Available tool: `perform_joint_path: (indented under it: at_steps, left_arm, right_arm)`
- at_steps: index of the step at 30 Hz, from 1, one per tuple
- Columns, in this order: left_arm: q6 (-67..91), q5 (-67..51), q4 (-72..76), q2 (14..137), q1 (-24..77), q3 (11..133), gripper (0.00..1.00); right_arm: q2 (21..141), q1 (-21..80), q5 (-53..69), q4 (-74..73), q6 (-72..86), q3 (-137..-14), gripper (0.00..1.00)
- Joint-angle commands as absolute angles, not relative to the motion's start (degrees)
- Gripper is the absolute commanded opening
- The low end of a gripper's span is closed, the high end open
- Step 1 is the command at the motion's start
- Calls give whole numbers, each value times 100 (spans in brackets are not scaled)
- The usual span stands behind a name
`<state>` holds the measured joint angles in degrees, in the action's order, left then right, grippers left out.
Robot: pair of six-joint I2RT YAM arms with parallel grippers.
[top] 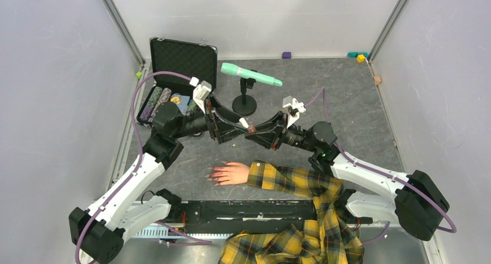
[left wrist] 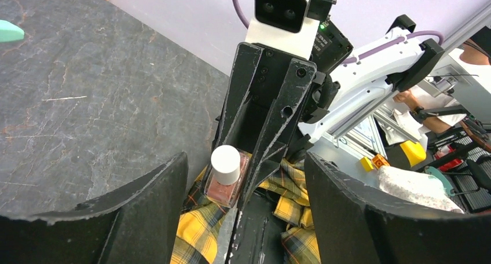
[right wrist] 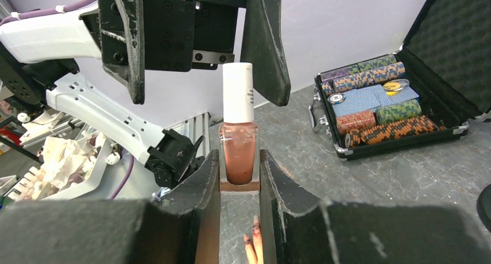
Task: Paint the nails
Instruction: Unscrew the nail polish bottle.
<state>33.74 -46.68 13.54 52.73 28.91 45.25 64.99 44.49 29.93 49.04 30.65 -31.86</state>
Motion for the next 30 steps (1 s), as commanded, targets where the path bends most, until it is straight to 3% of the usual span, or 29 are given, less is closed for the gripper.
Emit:
perform_joint_path:
  at_steps: [1,20,25,30]
  left_arm:
    - [3603,-4852,1731,5211,2904,4511,77]
    - [3692,-4922,1714,5465,2989,4544,50]
    - [3665,-4896,1670,5476,2989,4557,34]
    - [3657,-4852,1622,5502,3000,4563,11]
  right_arm:
    - [6526,4420,3248,5222,3151,-3393,0]
    - [6688,4421,3061,5371,3364,-3376,0]
    - [6750,4422,3043,5309,3353,-3418,0]
    - [6765,4421,2993,5207,3269,-3437,0]
